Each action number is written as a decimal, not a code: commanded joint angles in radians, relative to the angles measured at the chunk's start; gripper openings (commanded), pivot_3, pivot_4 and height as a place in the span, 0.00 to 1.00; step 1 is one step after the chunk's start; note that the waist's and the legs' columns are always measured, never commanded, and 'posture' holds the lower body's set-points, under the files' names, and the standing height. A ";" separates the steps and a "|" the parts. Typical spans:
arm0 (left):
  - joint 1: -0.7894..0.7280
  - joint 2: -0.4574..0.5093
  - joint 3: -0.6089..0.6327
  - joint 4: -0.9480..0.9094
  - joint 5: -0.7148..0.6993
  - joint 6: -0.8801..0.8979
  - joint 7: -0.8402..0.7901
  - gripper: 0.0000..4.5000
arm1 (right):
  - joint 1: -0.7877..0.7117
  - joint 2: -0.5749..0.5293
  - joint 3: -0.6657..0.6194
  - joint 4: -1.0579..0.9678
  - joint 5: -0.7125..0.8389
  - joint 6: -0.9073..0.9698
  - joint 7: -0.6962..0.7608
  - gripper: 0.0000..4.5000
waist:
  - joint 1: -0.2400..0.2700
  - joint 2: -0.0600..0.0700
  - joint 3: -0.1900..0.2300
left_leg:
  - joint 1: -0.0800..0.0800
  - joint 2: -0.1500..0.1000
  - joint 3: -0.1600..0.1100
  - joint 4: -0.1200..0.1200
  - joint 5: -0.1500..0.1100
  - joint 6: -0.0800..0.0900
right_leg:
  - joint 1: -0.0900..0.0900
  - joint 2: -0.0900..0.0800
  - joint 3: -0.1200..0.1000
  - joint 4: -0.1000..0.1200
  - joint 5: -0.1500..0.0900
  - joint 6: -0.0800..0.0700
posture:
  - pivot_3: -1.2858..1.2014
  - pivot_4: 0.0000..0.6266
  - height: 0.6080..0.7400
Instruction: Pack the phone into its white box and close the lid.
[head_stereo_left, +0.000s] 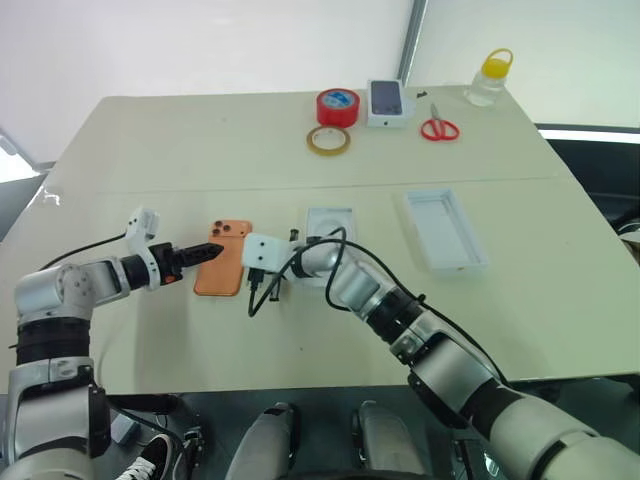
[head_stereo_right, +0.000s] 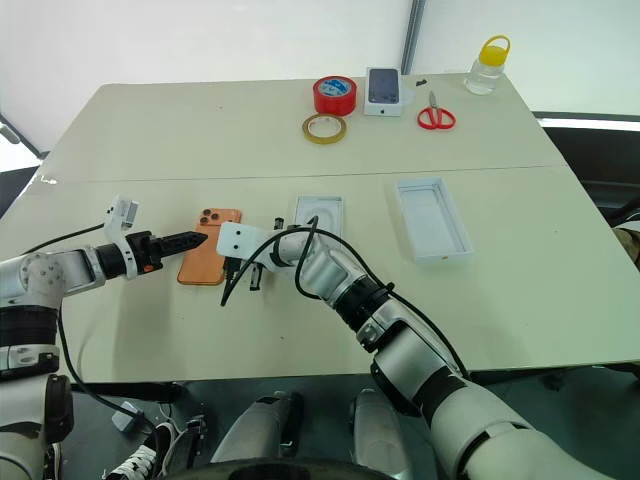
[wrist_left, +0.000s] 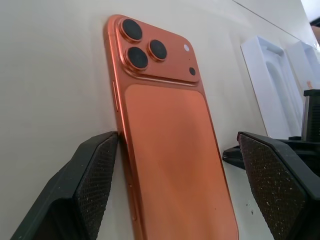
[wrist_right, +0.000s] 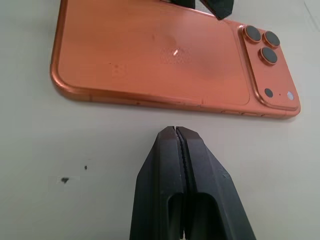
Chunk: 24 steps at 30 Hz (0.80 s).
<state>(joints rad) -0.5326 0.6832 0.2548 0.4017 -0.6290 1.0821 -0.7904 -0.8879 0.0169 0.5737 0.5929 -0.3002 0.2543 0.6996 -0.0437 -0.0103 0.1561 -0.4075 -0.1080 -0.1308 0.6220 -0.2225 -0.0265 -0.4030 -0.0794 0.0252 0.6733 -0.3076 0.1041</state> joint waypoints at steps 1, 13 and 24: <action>0.043 -0.051 -0.087 -0.012 0.002 0.051 -0.035 0.89 | -0.011 0.013 0.003 0.029 -0.016 -0.016 -0.013 0.01 | 0.000 0.001 -0.001 | 0.000 0.000 0.000 0.000 0.000 0.000 | 0.000 0.000 0.000 0.000 0.000 0.000 | 0.52 0.24 1.00; 0.030 -0.124 -0.067 -0.001 -0.005 0.112 -0.033 0.89 | -0.013 -0.002 -0.010 0.050 -0.020 -0.044 -0.021 0.01 | 0.005 0.006 -0.010 | 0.005 -0.001 -0.001 -0.001 -0.001 0.001 | 0.007 -0.001 0.000 -0.003 0.000 0.000 | 0.52 0.24 1.00; 0.015 -0.107 -0.024 0.073 0.005 0.100 -0.047 0.40 | 0.016 -0.030 -0.008 0.005 -0.025 -0.034 -0.008 0.00 | 0.006 0.006 -0.010 | 0.007 -0.001 -0.001 -0.003 0.000 0.001 | 0.009 -0.001 -0.001 -0.005 0.000 0.000 | 0.52 0.24 1.00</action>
<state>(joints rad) -0.5424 0.5891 0.2709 0.4692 -0.6235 1.1428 -0.8282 -0.8775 -0.0094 0.5713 0.6136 -0.3117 0.2109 0.6903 -0.0378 -0.0046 0.1464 -0.4003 -0.1091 -0.1322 0.6193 -0.2230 -0.0258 -0.3937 -0.0804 0.0244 0.6682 -0.3077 0.1044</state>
